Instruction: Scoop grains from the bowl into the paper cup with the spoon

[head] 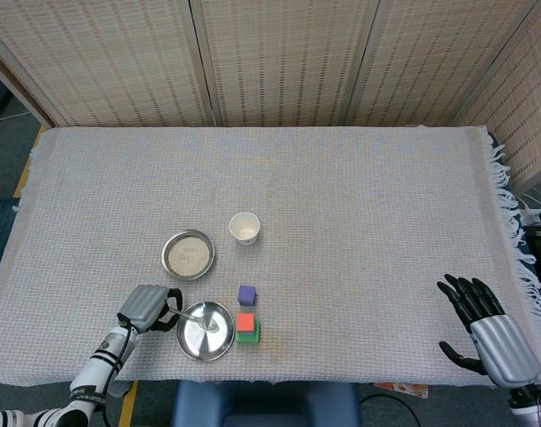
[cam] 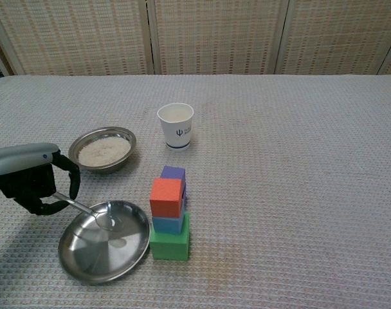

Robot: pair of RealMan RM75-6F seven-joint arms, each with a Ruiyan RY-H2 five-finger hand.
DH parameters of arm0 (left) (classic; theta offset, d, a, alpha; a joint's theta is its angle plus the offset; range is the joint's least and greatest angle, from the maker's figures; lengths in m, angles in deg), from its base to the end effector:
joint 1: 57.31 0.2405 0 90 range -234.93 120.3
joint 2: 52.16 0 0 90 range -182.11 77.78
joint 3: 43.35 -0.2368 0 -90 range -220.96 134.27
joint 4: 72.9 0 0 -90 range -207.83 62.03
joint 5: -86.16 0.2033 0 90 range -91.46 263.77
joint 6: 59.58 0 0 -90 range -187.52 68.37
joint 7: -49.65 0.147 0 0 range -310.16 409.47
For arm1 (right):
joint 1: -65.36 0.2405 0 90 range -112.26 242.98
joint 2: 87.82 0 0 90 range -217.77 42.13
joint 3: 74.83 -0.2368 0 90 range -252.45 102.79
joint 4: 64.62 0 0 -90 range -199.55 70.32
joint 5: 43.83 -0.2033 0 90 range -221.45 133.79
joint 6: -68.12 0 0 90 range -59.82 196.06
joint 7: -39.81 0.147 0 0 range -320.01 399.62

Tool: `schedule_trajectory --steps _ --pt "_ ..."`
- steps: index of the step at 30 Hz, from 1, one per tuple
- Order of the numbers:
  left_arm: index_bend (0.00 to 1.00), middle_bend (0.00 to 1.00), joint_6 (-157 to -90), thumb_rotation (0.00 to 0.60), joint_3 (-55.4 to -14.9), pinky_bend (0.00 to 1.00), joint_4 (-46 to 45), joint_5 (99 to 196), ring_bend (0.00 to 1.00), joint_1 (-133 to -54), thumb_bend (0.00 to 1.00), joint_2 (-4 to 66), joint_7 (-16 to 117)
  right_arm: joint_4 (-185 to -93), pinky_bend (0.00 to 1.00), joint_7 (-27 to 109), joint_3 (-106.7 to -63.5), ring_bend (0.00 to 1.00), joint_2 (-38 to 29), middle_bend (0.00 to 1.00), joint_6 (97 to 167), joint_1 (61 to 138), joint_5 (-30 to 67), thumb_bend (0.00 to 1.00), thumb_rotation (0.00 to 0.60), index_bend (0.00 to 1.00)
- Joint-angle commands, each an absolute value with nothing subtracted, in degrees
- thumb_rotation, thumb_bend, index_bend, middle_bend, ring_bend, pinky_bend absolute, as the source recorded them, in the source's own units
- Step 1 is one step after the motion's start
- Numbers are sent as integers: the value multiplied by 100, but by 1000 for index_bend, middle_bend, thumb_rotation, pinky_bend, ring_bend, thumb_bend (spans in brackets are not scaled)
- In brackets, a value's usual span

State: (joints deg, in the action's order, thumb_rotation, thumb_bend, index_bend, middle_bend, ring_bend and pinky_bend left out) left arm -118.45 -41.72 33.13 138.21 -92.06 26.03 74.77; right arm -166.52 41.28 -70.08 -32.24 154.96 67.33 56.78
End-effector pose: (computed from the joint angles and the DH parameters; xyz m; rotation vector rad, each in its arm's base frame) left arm -0.1752 0.2523 0.0076 -1.8185 -1.2758 -0.6997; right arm -0.2532 -0.1359 0.1594 1.6030 -0.9576 0.9676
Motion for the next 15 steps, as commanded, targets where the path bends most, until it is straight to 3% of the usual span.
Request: schedule_trajectory --steps 1,8,13,15 --pt "854 1000 -11804 600 -4187 1000 3135 13755 1000 -9223 423 2758 7452 -16651 0 4125 -7024 0 -3214 0 15525 6718 5657 152 600 0" --pt "683 1000 -11711 600 -4230 1000 3009 13783 1000 -9246 421 2881 7413 -16648 0 4121 -7036 0 -3211 0 15545 6707 5647 152 600 0" --pt "429 1000 -11742 600 -4254 1000 3116 13925 1000 -9243 415 2855 7408 -16651 0 4126 -7016 0 -3238 0 15513 6713 5661 152 600 0" --pt "372 1000 -11762 600 -4271 1000 3156 13994 1000 -9237 414 2845 7412 -16657 0 4126 -7015 0 -3244 0 15518 6712 5668 152 600 0"
